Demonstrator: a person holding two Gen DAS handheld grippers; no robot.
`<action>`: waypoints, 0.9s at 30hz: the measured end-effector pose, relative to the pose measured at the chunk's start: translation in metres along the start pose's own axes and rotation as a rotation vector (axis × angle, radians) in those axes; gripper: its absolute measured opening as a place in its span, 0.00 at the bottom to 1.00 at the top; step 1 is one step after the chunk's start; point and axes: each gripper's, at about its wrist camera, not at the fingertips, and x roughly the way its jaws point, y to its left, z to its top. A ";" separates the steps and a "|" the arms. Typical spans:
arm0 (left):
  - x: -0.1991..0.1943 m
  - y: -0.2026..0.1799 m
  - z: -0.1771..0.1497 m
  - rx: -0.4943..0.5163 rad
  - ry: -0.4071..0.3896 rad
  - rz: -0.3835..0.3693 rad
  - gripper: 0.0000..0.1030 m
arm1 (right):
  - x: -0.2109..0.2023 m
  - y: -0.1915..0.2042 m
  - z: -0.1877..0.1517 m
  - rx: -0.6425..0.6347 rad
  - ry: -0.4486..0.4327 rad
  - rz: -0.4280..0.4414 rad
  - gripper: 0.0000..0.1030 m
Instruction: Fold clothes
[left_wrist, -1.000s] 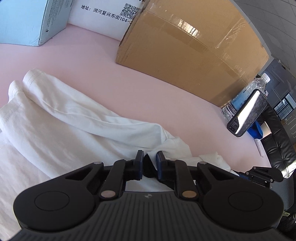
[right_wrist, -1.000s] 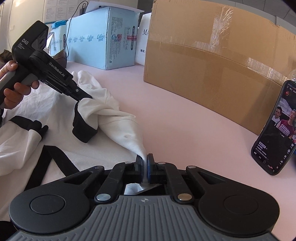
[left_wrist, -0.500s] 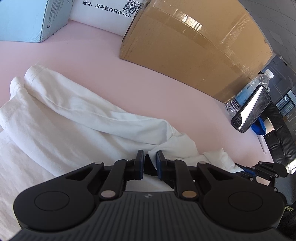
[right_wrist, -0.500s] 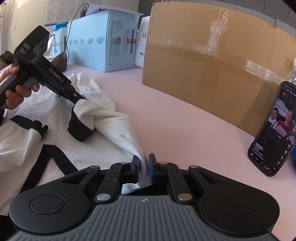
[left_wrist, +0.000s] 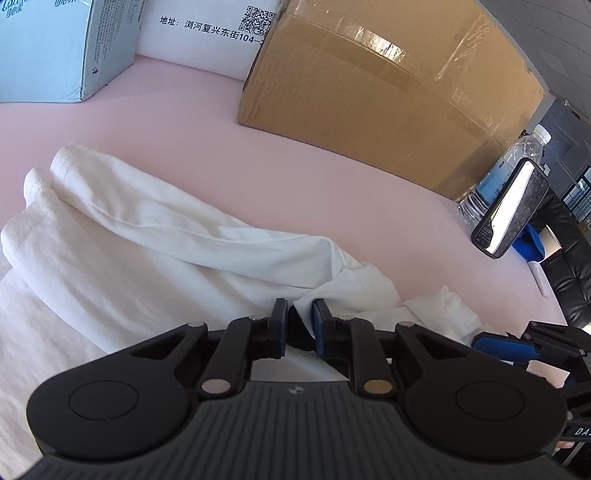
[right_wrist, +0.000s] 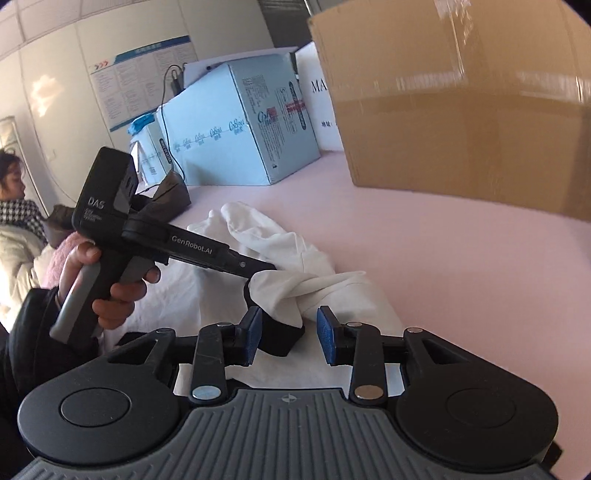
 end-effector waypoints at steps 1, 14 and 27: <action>0.000 0.000 0.000 -0.001 0.000 0.000 0.14 | 0.004 -0.001 0.002 0.032 0.006 0.010 0.33; -0.001 0.011 0.001 -0.082 0.022 -0.064 0.15 | -0.023 0.011 -0.014 -0.074 -0.044 0.042 0.04; -0.025 -0.024 -0.012 0.143 0.061 -0.040 0.14 | -0.024 0.004 -0.028 -0.177 0.170 0.167 0.47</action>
